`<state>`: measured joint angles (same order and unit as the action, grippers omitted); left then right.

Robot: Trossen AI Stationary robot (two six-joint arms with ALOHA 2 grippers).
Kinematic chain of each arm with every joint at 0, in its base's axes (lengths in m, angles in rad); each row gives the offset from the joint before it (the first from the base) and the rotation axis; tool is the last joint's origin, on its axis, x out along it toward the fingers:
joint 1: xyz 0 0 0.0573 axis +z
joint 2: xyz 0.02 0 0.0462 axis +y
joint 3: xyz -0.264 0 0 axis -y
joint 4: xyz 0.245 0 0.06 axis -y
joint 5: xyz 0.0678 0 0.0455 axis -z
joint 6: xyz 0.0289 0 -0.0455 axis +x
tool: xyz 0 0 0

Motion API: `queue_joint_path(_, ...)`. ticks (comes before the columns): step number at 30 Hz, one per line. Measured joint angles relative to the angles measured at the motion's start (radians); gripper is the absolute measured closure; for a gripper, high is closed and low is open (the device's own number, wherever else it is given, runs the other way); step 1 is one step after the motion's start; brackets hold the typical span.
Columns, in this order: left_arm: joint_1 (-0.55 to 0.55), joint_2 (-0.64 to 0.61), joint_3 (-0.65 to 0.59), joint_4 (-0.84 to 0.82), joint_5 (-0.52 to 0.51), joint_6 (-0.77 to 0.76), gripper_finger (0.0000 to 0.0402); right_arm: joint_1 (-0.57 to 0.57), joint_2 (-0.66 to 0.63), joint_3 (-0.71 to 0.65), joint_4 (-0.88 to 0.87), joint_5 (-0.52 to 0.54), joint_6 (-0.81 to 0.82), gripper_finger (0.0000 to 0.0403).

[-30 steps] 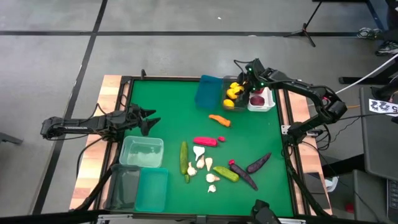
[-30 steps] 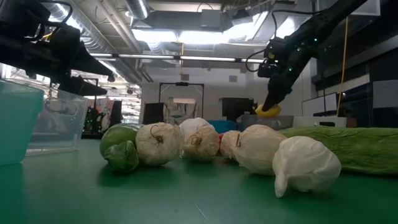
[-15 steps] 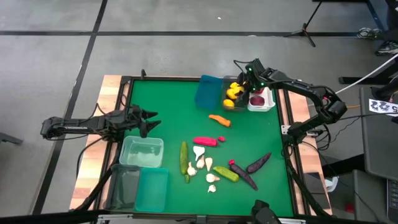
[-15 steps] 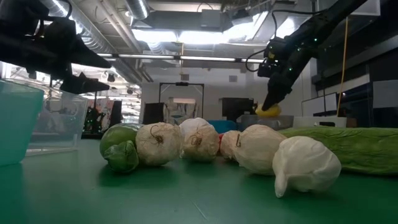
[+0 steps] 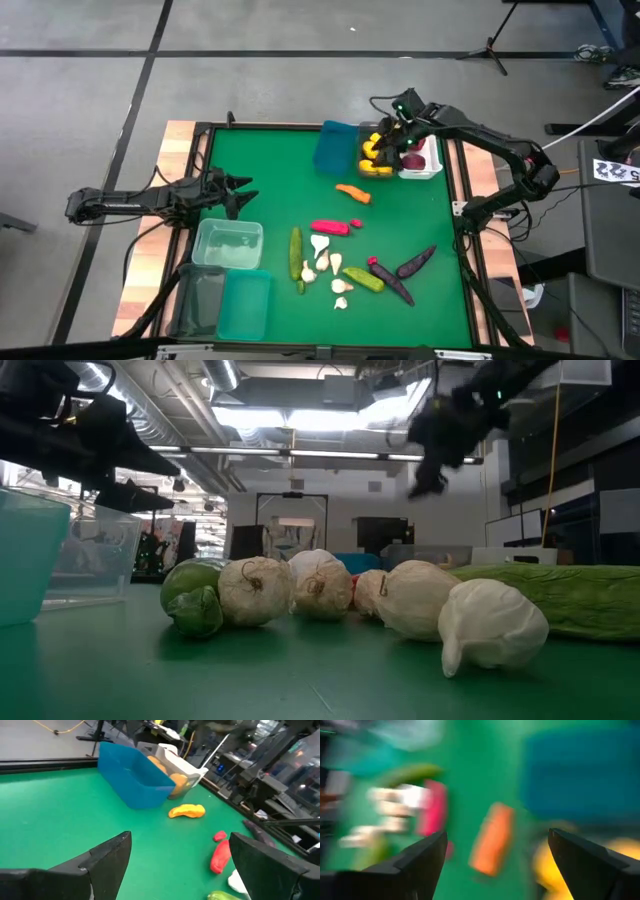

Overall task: Sort produce into baskets
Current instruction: Put the green cucumber into the transparent bin

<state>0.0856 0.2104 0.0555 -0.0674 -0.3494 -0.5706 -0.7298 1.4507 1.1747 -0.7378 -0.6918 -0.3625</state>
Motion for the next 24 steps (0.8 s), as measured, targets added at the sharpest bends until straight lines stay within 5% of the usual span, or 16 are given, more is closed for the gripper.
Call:
queue_joint_path(5,0.0,0.002,0.0,-0.02,-0.036,0.0,0.0073,0.187,-0.049,0.06,-0.033,-0.094,0.096,0.0069)
queue_joint_path(15,0.0,0.002,0.0,-0.02,-0.037,0.026,0.0073,0.773,-0.056,-0.078,-0.013,0.639,0.407,0.0072)
queue_joint_path(19,0.0,0.002,0.0,-0.02,-0.053,0.038,0.0073,0.883,-0.043,-0.13,0.044,0.765,0.524,0.0072)
queue_joint_path(24,0.0,0.009,0.0,-0.018,-0.061,0.007,0.0073,0.886,-0.031,-0.133,0.099,0.82,0.532,0.0072)
